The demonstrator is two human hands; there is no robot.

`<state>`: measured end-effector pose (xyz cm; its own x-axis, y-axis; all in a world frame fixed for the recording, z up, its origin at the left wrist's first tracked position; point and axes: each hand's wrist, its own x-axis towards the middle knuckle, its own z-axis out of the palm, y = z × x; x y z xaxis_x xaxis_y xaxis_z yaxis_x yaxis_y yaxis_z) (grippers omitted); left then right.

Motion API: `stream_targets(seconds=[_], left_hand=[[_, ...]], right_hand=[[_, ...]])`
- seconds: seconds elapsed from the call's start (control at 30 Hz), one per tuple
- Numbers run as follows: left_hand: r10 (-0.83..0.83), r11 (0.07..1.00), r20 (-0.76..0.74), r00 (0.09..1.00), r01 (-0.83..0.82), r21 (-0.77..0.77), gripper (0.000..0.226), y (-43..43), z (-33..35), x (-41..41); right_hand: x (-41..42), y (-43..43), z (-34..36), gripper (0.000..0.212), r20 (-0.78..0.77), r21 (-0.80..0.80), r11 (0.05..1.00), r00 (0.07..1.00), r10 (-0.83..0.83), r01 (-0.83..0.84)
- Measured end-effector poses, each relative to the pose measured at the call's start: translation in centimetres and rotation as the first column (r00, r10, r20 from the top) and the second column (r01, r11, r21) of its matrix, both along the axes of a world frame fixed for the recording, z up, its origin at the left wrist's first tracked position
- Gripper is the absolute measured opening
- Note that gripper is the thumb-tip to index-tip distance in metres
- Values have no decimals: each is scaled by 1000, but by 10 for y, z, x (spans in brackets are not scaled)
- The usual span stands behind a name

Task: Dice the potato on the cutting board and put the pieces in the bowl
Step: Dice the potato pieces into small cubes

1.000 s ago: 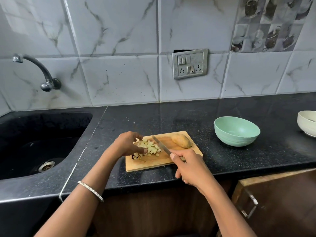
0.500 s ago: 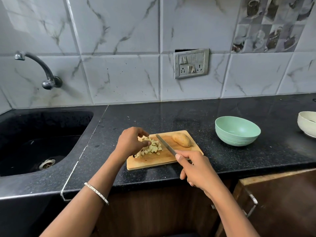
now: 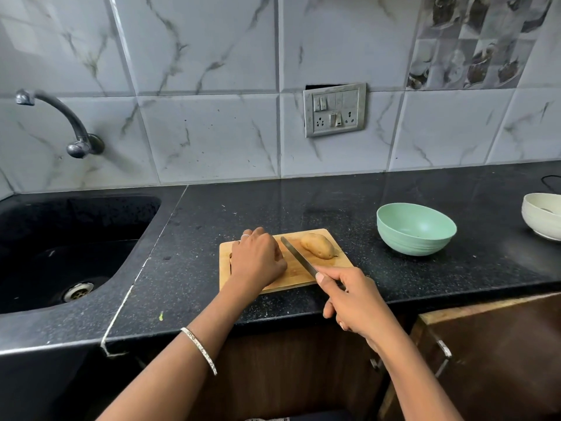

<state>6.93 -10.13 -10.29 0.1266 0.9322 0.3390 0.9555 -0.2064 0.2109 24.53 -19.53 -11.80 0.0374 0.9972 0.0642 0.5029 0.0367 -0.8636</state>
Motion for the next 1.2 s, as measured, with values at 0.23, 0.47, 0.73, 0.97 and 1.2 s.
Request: stream_targets(seconds=[0.23, 0.47, 0.73, 0.97, 1.2], left_hand=[[15, 998, 101, 995, -9, -64, 15, 10, -3, 14], [33, 999, 142, 989, -33, 0, 15, 7, -10, 12], [70, 997, 132, 989, -71, 1, 23, 12, -11, 14], [77, 997, 87, 993, -78, 14, 23, 16, -12, 18], [91, 995, 2, 996, -91, 48, 24, 17, -13, 16]], right_hand=[[5, -1, 1, 33, -8, 4, 1000, 1000, -29, 29], [4, -5, -4, 35, 44, -2, 1000, 999, -5, 5], [-1, -3, -1, 34, 89, -23, 1000, 996, -11, 13], [-3, -3, 10, 32, 301, -39, 999, 954, -14, 27], [-12, -2, 11, 38, 458, -2, 1000, 889, -17, 20]])
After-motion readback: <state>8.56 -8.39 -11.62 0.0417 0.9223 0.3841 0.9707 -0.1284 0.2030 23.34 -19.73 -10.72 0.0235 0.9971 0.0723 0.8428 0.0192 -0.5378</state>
